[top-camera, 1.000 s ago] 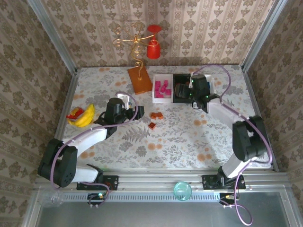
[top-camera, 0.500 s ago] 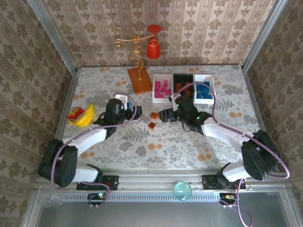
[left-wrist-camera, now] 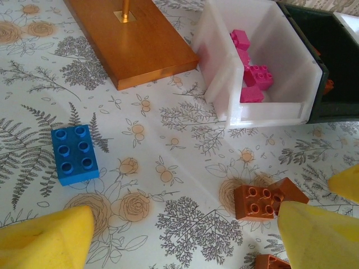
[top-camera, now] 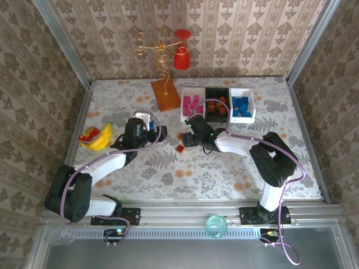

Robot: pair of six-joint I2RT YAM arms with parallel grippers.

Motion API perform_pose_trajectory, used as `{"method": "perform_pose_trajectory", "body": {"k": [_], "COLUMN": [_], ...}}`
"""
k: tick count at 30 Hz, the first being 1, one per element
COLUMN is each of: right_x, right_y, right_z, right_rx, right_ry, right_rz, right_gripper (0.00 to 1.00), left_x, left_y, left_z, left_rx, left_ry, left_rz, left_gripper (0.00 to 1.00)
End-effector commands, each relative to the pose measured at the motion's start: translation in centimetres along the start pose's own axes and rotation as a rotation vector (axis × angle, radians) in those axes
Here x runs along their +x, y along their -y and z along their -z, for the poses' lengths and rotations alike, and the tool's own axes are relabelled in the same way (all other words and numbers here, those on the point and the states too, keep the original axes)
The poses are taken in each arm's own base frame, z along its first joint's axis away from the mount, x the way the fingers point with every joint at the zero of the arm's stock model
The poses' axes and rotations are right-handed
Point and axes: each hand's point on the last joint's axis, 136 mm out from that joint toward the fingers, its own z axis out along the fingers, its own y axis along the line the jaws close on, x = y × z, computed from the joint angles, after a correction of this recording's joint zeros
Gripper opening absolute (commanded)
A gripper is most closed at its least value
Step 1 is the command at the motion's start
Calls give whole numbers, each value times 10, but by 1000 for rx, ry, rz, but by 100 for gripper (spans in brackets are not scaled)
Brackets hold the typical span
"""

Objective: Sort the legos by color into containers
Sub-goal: Pick up the lego from the center of the table.

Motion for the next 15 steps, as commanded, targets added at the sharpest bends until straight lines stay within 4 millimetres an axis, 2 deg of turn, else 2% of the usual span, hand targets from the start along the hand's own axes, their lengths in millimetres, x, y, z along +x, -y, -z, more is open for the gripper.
{"method": "perform_pose_trajectory", "body": {"k": [1,15], "right_x": [5,5], "right_y": [3,8], "right_z": [-11,-41], "right_rx": [29,49], "right_ry": [-36,-55], "right_rz": [20,31], "right_gripper": [62,43], "left_x": [-7,-6], "left_y": [2,4], "left_z": [5,3], "left_rx": [14,26], "left_ry": [26,19], "left_rz": [6,10], "left_gripper": [86,86]}}
